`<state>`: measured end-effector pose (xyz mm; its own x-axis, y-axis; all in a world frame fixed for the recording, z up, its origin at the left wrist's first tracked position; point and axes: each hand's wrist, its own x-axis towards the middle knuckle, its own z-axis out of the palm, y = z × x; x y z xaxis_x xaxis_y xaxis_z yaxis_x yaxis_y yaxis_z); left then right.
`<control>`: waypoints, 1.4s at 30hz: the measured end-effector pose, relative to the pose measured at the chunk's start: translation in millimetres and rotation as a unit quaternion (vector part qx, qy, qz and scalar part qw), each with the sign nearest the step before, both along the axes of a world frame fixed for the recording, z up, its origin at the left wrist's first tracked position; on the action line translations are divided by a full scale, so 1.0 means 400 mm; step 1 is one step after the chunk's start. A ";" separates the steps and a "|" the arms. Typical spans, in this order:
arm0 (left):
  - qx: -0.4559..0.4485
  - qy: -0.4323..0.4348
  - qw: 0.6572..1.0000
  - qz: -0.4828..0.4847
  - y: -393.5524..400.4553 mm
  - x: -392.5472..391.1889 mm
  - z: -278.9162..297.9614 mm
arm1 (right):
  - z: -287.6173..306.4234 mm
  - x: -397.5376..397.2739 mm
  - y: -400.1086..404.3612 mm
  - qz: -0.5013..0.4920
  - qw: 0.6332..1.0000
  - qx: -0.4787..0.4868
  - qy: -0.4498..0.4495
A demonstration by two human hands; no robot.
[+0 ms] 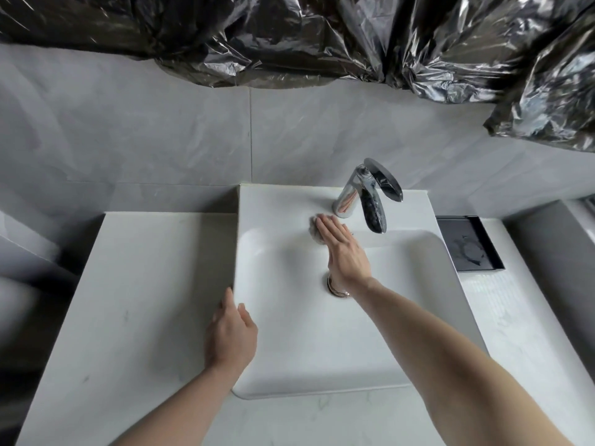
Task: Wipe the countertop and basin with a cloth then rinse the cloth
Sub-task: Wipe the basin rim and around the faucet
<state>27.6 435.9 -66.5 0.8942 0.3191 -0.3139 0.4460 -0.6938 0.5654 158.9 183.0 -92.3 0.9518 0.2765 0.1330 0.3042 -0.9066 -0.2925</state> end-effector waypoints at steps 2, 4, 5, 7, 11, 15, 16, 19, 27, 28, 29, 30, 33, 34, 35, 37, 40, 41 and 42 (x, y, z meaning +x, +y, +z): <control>-0.001 0.008 1.000 0.003 -0.002 0.000 0.009 | 0.011 -0.026 -0.086 0.004 1.000 -0.018 0.002; 0.001 0.016 1.000 0.007 -0.005 0.001 0.018 | 0.020 -0.042 -0.175 -0.013 0.999 -0.030 0.004; 0.002 0.019 1.000 0.009 -0.007 0.001 0.022 | 0.026 -0.043 -0.215 -0.034 0.999 -0.034 0.008; 0.001 0.030 0.999 0.017 -0.009 0.000 0.030 | 0.035 -0.039 -0.275 -0.094 0.995 -0.032 0.016; 0.003 0.042 0.999 0.020 -0.015 -0.001 0.037 | 0.076 -0.005 -0.310 -0.201 0.979 0.033 -0.007; 0.010 0.045 0.999 0.024 -0.016 0.000 0.031 | 0.107 0.056 -0.227 -0.125 0.991 0.044 -0.015; 0.011 0.045 0.999 0.027 -0.018 0.000 0.031 | 0.101 0.062 -0.196 -0.115 0.992 0.049 0.003; 0.013 0.048 0.998 0.031 -0.025 0.002 0.032 | 0.067 0.056 -0.135 -0.141 0.985 0.091 0.043; 0.017 0.055 0.998 0.038 -0.027 0.002 0.032 | 0.054 0.066 -0.271 -0.107 0.993 0.044 0.002; 0.019 0.055 0.998 0.038 -0.028 0.002 0.031 | 0.051 0.072 -0.299 -0.116 0.992 0.043 0.011; 0.020 0.055 0.998 0.038 -0.027 0.003 0.029 | 0.050 0.078 -0.326 -0.126 0.991 0.041 0.016; 0.021 0.055 0.998 0.038 -0.026 0.004 0.026 | 0.049 0.083 -0.354 -0.139 0.989 0.038 0.020; 0.021 0.058 0.997 0.040 -0.025 0.004 0.024 | 0.069 0.100 -0.413 -0.183 0.982 0.027 0.044; 0.021 0.055 0.997 0.039 -0.025 0.004 0.024 | 0.078 0.109 -0.421 -0.195 0.979 0.027 0.047; 0.020 0.054 0.998 0.039 -0.025 0.004 0.024 | 0.088 0.116 -0.419 -0.205 0.977 0.032 0.045; 0.017 0.056 0.998 0.038 -0.025 0.003 0.024 | 0.111 0.129 -0.389 -0.204 0.977 0.053 0.031; 0.011 0.056 0.997 0.044 -0.029 0.001 0.026 | 0.126 0.161 -0.305 -0.130 0.989 0.073 0.019; 0.011 0.055 0.997 0.046 -0.030 0.001 0.028 | 0.123 0.170 -0.279 -0.113 0.991 0.075 0.021; 0.012 0.053 0.997 0.048 -0.032 0.001 0.029 | 0.117 0.174 -0.257 -0.110 0.991 0.076 0.020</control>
